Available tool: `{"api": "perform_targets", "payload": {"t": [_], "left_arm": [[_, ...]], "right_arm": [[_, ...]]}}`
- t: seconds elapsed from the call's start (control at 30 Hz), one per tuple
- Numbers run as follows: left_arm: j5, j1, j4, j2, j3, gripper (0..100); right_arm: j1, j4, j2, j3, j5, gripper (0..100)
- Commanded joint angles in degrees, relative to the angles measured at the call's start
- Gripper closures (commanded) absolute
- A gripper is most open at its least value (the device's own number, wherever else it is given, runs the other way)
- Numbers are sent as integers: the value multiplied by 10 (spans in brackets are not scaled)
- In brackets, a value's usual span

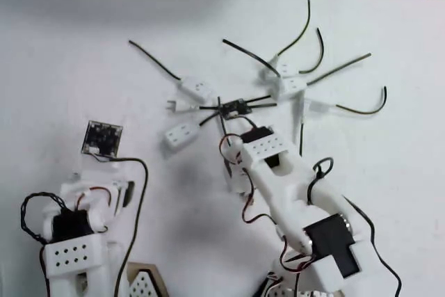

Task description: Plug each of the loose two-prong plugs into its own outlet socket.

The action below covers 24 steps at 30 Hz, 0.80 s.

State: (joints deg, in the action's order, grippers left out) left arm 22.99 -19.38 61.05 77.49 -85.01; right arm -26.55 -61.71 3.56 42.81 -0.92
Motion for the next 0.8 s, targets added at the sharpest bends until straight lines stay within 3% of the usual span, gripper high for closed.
{"api": "perform_targets", "payload": {"t": [0.0, 0.17, 0.77], "left_arm": [[8, -7, 2, 12, 3, 744], [8, -7, 2, 12, 3, 744], [8, -7, 2, 12, 3, 744]], "right_arm": [[0, -13, 3, -22, -34, 975], [3, -51, 6, -23, -35, 924], [3, -98, 1, -55, -34, 905]]}}
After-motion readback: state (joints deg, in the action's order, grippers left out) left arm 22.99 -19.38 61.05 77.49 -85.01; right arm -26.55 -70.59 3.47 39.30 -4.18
